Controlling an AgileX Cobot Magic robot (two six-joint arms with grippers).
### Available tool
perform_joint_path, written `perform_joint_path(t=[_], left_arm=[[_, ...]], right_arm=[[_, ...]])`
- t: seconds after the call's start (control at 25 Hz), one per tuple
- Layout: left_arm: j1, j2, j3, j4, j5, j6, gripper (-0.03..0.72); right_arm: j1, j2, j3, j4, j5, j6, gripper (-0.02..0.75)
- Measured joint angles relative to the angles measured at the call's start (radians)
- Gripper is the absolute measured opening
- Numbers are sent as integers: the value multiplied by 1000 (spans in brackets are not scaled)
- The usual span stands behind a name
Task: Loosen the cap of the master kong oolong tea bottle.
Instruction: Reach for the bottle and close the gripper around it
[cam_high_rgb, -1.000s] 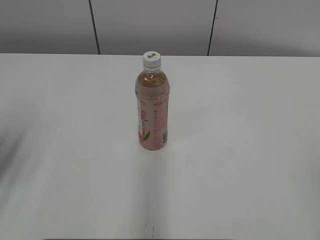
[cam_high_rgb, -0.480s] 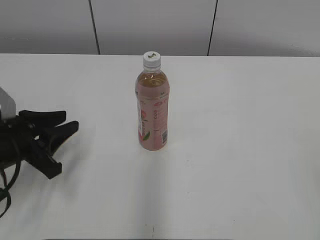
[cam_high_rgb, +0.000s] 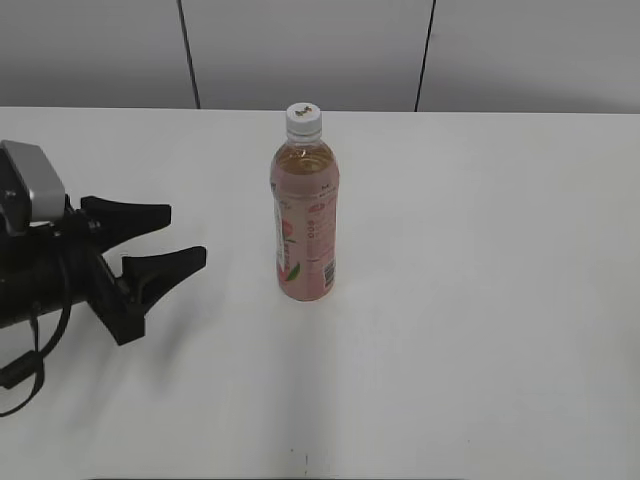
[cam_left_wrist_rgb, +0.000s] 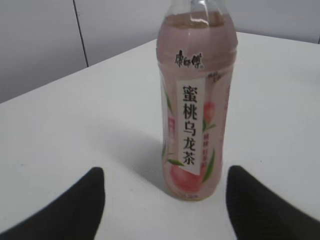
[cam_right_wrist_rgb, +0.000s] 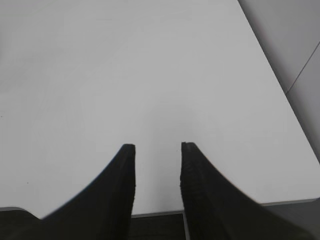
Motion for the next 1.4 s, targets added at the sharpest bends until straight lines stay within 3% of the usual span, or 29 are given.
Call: perform_joint_path(t=[0.2,0.4,0.6,1.4], left_arm=[[-21,1,-56,7,0,-27,519],[-132,33,-128,-1,-2,-31,525],[-218,93,-192,-80,-3,-32,525],[-327,293,-445,-153,-5,-129,529]], right_arm=[[0,0,0,0,0,0,241],[0,0,0,0,0,0,241],[0,0,0,0,0,0,241],[0,0,0,0,0,0,241]])
